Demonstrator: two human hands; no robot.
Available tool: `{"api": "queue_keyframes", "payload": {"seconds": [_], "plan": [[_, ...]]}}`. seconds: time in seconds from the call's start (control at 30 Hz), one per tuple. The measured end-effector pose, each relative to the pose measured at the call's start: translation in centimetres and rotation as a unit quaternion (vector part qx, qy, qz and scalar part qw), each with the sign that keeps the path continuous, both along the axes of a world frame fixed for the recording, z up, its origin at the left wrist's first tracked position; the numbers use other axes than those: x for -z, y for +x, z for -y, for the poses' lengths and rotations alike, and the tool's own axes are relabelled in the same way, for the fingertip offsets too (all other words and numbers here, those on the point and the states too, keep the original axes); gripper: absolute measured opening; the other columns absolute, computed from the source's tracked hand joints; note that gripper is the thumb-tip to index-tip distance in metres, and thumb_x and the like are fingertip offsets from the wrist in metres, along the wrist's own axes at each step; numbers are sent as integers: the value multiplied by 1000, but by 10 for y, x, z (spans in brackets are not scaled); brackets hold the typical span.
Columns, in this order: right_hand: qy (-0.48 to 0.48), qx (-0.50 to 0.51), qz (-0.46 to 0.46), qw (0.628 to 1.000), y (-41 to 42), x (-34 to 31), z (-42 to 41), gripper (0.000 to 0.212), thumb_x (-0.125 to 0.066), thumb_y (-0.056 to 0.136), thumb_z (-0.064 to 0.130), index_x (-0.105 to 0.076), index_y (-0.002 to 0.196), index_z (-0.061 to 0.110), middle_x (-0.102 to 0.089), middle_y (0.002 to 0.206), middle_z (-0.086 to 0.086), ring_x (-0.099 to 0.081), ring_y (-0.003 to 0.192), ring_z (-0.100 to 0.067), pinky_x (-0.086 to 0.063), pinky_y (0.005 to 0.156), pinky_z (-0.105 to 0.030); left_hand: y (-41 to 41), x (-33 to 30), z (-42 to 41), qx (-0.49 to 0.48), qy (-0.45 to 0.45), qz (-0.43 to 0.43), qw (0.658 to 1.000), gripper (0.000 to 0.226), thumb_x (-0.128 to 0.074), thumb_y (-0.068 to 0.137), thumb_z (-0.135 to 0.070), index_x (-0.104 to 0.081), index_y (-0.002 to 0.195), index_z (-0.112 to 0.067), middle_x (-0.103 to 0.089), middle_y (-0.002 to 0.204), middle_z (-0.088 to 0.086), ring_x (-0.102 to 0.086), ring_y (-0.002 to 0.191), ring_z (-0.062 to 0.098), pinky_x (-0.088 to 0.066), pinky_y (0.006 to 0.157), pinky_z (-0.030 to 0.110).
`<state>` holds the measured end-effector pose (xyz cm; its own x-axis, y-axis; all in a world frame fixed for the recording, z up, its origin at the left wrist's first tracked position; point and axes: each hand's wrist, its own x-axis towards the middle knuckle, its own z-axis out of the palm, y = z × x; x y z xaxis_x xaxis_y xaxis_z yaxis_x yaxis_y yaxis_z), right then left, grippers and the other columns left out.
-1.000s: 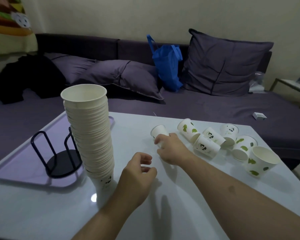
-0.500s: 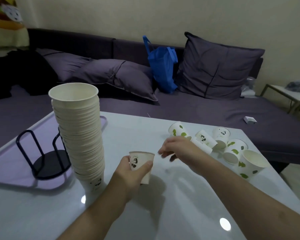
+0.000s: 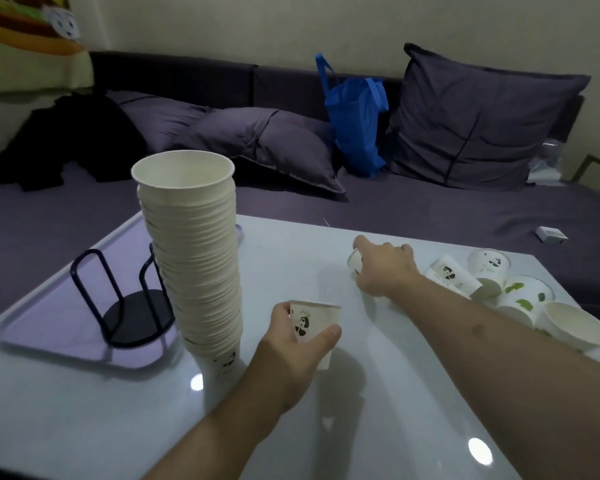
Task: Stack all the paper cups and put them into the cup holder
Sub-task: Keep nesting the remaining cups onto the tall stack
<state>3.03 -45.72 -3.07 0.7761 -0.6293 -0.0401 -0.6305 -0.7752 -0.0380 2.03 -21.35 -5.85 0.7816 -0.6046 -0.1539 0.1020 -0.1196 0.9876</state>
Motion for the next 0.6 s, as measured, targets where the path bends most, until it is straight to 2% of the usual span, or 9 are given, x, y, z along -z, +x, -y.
{"api": "queue_keyframes", "payload": {"seconds": [0.07, 0.17, 0.23, 0.3, 0.37, 0.47, 0.6], "plan": [[49, -17, 47, 998, -3, 5, -12, 48, -63, 95, 34, -39, 137, 31, -60, 115, -8, -58, 97, -31, -46, 84, -41, 0, -1, 0, 2, 3, 11, 1000, 38, -80, 91, -33, -58, 120, -23, -77, 102, 2, -74, 92, 17, -57, 71, 23], [178, -6, 155, 972, -21, 3, -34, 66, -69, 91, 27, -35, 148, 32, -56, 116, -5, -60, 98, -26, -51, 74, -37, -3, -7, -4, 2, 1, 19, 1000, 35, -79, 92, -35, -58, 118, -25, -77, 102, 2, -75, 90, 15, -58, 72, 24], [288, 35, 247, 925, -38, -1, -48, 71, -73, 91, 30, -34, 151, 28, -58, 122, -4, -64, 100, -24, -55, 74, -38, -7, -13, -6, 7, 2, 31, 1000, 35, -77, 93, -36, -57, 119, -25, -77, 103, 2, -75, 89, 14, -59, 73, 26], [385, 79, 329, 858, -60, -8, -67, 68, -75, 90, 35, -39, 146, 25, -62, 125, -4, -70, 99, -27, -63, 70, -43, -16, -24, -11, 12, 0, 37, 999, 37, -75, 94, -38, -54, 122, -24, -76, 108, 2, -75, 95, 17, -60, 78, 28], [439, 105, 380, 807, -82, -12, -87, 59, -74, 94, 37, -44, 142, 21, -67, 119, -8, -75, 90, -27, -62, 61, -40, -26, -38, -17, 21, -1, 47, 999, 42, -71, 96, -42, -50, 128, -25, -73, 113, -2, -72, 99, 14, -58, 74, 23], [483, 111, 415, 763, -109, -17, -113, 45, -69, 100, 28, -48, 138, 15, -69, 112, -14, -72, 72, -23, -51, 52, -36, -40, -64, -27, 38, 16, 49, 998, 49, -63, 98, -53, -39, 137, -35, -65, 125, -8, -63, 109, 10, -49, 75, 20], [532, 89, 451, 711, -129, -31, -139, 42, -71, 98, 28, -55, 133, 11, -71, 112, -19, -70, 69, -21, -50, 52, -35, -54, -96, -46, 46, -59, 57, 996, 48, -66, 100, -44, -41, 140, -35, -65, 134, -6, -63, 123, 16, -55, 91, 22]]}}
